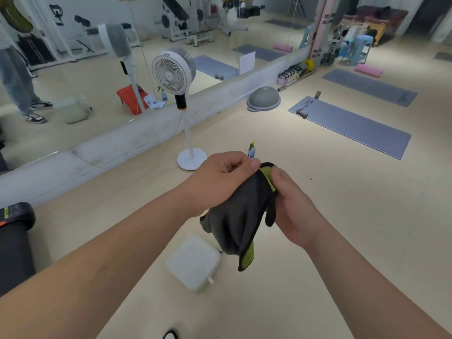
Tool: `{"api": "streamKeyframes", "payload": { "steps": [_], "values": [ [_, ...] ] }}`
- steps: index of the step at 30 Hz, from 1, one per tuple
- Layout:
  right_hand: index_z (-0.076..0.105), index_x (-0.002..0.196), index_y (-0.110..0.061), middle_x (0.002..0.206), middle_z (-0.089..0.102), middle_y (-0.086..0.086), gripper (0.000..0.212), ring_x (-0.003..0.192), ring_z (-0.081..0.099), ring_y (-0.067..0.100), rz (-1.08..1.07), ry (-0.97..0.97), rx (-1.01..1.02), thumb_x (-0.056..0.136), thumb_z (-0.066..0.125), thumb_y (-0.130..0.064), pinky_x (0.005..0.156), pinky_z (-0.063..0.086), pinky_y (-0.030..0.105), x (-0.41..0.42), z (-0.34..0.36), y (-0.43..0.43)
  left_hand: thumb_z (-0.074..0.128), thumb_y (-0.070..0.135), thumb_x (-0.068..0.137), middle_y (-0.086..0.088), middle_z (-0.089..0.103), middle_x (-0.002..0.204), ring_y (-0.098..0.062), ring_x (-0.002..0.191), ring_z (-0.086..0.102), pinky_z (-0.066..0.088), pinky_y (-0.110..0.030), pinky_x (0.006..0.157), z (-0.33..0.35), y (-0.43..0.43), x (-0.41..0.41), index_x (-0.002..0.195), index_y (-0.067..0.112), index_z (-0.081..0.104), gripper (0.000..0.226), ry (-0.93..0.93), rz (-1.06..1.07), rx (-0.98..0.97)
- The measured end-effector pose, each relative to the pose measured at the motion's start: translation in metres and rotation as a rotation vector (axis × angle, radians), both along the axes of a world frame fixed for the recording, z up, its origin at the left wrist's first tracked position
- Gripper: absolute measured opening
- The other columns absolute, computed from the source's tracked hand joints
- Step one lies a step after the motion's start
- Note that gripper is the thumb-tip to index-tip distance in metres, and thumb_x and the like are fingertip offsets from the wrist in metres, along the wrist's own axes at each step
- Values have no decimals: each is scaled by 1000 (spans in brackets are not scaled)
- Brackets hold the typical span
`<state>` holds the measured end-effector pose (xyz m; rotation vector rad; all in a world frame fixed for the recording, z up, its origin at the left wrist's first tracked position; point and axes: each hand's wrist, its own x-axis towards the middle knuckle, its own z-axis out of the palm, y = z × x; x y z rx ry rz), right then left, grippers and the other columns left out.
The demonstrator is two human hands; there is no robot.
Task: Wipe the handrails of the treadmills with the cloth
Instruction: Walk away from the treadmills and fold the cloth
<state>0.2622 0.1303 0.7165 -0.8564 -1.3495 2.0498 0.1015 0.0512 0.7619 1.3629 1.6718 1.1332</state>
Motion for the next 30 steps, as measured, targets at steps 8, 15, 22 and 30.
{"api": "streamKeyframes", "payload": {
  "steps": [8, 15, 22, 30],
  "values": [
    [66, 133, -17, 130, 72, -1, 31, 125, 65, 20, 172, 56, -6, 104, 57, -14, 105, 53, 39, -18, -16, 2, 61, 65, 93, -15, 74, 93, -18, 79, 67, 55, -40, 80, -23, -5, -32, 87, 9, 71, 57, -201, 223, -159],
    [70, 115, -5, 120, 69, 23, 31, 113, 68, 40, 270, -118, 153, 104, 60, -32, 100, 55, 58, -42, -14, 2, 87, 42, 80, 29, 62, 130, 8, 121, 58, 51, -29, 104, -29, -33, -56, 130, 46, 60, 57, -72, -99, -354],
    [77, 93, -11, 96, 74, 19, 39, 95, 73, 36, 327, -246, 409, 79, 83, -47, 94, 56, 60, -57, -20, 4, 87, 27, 80, 12, 57, 64, -3, 60, 52, 39, -15, 56, -29, -24, -52, 71, 27, 67, 22, 156, -51, -352],
    [74, 109, -13, 102, 79, 1, 29, 96, 75, 17, 726, -447, 319, 83, 86, -18, 82, 60, 30, -47, -74, 19, 76, 14, 91, -6, 78, 106, -24, 103, 74, 58, -33, 90, -30, -44, -70, 108, 12, 78, 17, -256, 65, -277]
  ]
}}
